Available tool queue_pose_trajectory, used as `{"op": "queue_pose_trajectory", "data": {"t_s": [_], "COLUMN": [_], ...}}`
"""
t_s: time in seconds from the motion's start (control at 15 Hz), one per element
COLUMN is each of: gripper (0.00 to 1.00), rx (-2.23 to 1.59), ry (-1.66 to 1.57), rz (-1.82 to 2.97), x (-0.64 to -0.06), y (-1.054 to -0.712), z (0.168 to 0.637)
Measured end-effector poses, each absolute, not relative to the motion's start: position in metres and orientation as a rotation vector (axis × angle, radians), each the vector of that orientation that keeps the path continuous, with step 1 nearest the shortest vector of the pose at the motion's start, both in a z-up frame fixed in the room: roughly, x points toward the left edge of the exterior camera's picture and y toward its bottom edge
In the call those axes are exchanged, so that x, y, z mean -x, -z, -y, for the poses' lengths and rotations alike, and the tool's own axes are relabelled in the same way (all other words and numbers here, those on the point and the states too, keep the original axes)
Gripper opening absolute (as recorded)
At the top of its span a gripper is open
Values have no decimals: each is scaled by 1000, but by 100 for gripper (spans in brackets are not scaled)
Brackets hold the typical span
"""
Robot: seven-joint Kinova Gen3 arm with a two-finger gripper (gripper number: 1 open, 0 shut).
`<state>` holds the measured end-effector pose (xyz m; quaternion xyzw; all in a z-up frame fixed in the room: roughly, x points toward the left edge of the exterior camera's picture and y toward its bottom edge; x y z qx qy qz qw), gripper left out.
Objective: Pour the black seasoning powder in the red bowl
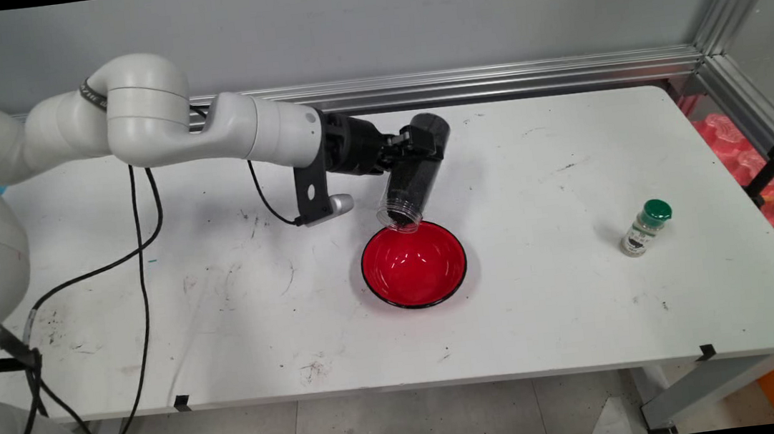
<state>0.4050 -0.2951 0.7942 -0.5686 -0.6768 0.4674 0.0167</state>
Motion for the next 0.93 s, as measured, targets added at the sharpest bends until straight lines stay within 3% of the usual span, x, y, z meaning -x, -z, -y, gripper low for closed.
{"op": "queue_pose_trajectory", "data": {"t_s": [0.93], "gripper": [0], "rx": [1859], "ry": [-1519], "rz": [2035], "x": [-400], "y": [-802], "z": [284]}}
